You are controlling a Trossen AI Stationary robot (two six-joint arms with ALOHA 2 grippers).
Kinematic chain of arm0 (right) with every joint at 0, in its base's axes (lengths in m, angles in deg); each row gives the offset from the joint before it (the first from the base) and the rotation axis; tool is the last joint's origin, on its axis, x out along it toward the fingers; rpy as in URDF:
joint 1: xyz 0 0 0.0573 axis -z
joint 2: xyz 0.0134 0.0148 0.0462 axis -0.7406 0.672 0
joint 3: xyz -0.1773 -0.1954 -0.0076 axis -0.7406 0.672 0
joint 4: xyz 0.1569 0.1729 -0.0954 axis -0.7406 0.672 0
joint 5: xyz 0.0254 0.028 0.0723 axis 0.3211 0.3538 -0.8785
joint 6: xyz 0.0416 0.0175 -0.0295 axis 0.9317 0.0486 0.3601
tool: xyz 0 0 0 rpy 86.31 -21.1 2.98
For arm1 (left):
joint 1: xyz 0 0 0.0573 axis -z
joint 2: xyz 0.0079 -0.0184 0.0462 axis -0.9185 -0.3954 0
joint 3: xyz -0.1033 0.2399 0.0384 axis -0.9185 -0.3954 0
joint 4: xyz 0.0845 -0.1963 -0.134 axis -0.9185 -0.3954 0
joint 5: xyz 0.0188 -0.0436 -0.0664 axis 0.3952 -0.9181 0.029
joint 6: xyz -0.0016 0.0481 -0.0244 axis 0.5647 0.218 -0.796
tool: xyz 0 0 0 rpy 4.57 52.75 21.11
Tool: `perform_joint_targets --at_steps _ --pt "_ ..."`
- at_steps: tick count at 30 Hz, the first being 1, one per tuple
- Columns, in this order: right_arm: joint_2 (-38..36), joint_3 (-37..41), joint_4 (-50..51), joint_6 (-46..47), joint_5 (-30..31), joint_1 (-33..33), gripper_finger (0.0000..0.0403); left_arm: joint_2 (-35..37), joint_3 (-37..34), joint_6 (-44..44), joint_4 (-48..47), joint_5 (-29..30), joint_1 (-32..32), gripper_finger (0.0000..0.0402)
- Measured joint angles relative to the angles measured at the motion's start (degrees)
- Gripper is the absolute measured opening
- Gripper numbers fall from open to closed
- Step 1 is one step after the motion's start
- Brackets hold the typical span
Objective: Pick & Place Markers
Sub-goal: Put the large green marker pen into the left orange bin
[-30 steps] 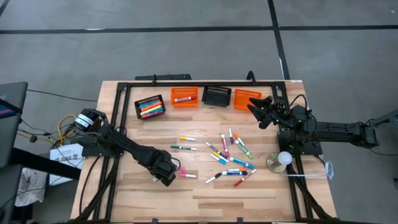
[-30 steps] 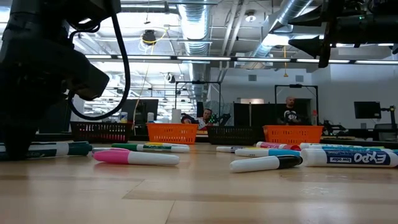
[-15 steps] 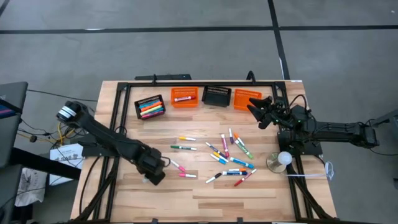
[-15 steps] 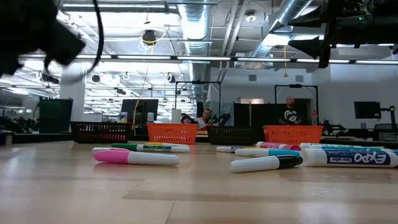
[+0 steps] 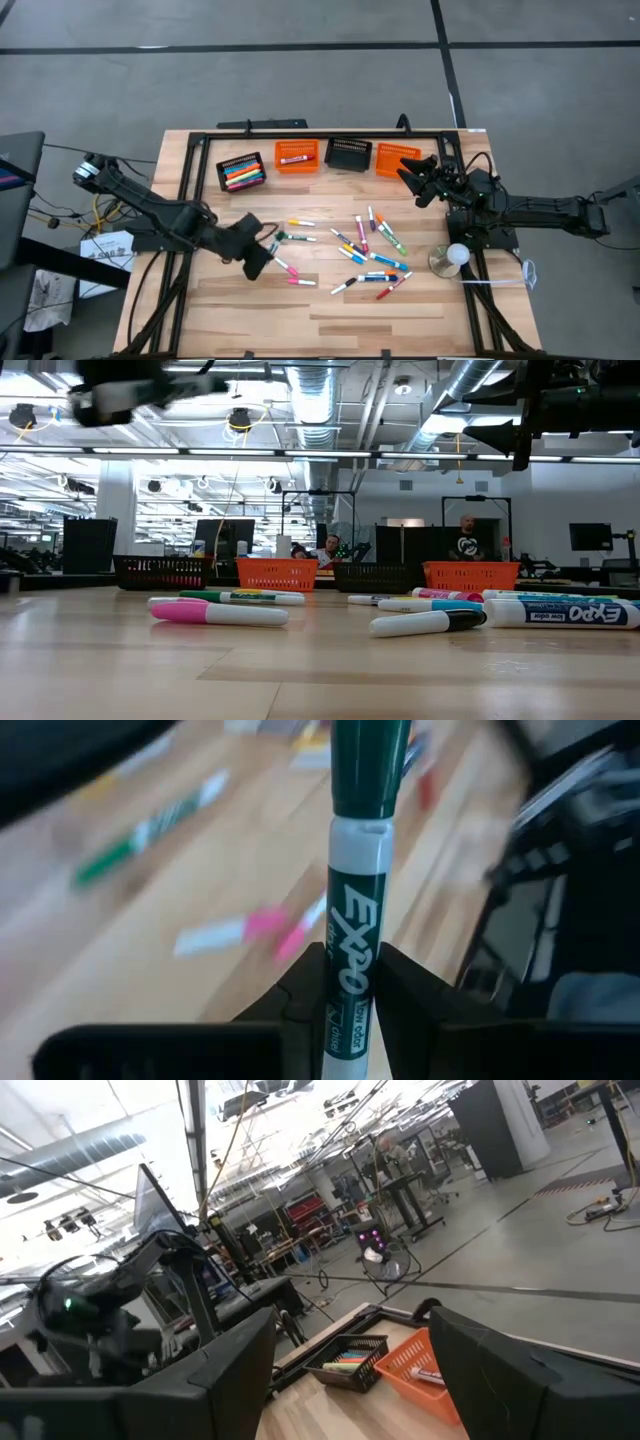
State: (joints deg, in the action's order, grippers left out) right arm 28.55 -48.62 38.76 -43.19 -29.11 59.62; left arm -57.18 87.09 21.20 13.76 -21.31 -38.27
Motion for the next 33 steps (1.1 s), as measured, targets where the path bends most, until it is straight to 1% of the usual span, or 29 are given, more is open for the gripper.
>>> perform_joint_targets --at_steps 3,9,12,17,22,24,29,33 --pt "0.0 0.0 0.0 0.0 0.0 0.0 0.0254 0.6 0.0 7.1 5.9 2.0 -1.7 0.0063" --pt "0.0 0.0 0.0 0.0 0.0 0.0 0.0254 0.6 0.0 21.6 18.2 1.6 -5.8 0.0062" --pt "0.0 0.0 0.0 0.1 0.0 0.0 0.0254 0.6 0.0 28.3 25.4 -1.0 -7.5 0.0062" --pt "0.0 0.0 0.0 0.0 0.0 0.0 0.0254 0.6 0.1 36.9 35.9 -7.9 -9.9 0.0062" --pt "0.0 0.0 0.0 0.0 0.0 0.0 0.0254 0.6 0.1 40.6 44.5 -14.9 -11.7 0.0062" --pt "0.0 0.0 0.0 0.0 0.0 0.0 0.0254 0.7 0.1 41.5 46.8 -16.5 -12.0 0.0062" --pt "0.0 0.0 0.0 0.0 0.0 0.0 0.0254 0.7 0.2 41.7 47.2 -16.6 -12.5 0.0062" --pt "0.0 0.0 0.0 0.0 0.0 0.0 0.0254 -0.6 0.2 40.0 46.3 -12.4 -14.2 0.0062"
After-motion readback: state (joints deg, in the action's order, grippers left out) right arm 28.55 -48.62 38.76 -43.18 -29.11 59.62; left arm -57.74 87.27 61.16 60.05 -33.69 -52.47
